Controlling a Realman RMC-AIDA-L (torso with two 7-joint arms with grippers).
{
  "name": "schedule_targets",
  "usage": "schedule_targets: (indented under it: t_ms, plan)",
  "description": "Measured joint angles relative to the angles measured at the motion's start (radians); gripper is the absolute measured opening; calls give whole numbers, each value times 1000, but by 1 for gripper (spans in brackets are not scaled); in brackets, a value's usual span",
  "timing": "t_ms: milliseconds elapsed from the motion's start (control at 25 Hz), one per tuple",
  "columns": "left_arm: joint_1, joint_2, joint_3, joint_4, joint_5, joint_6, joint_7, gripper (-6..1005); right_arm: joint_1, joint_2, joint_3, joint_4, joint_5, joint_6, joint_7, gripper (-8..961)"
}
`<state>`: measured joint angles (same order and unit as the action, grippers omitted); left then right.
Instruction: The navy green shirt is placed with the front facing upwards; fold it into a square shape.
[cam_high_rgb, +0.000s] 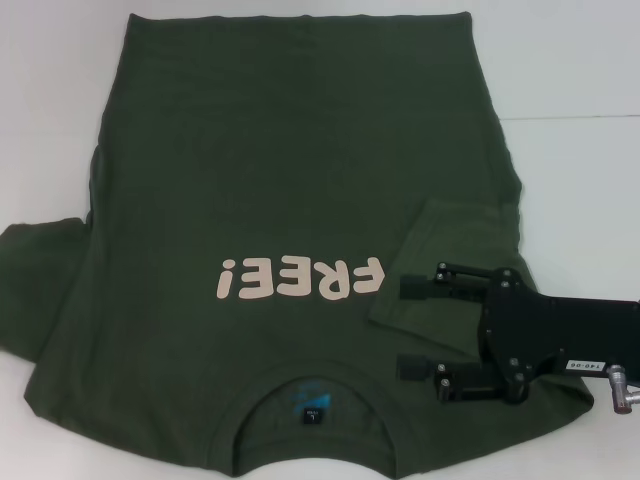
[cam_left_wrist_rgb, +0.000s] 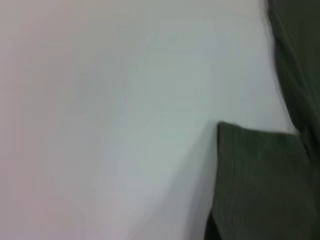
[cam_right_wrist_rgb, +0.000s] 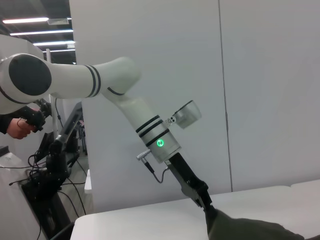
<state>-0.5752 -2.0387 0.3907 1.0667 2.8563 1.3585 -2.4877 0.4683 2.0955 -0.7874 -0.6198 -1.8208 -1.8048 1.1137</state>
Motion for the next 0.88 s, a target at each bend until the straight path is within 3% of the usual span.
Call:
schedule_targets:
  t_ms: [880]
  plan:
    - [-6, 1, 17, 4, 0, -187, -11, 20, 6, 0, 1, 25, 0, 18, 0, 835]
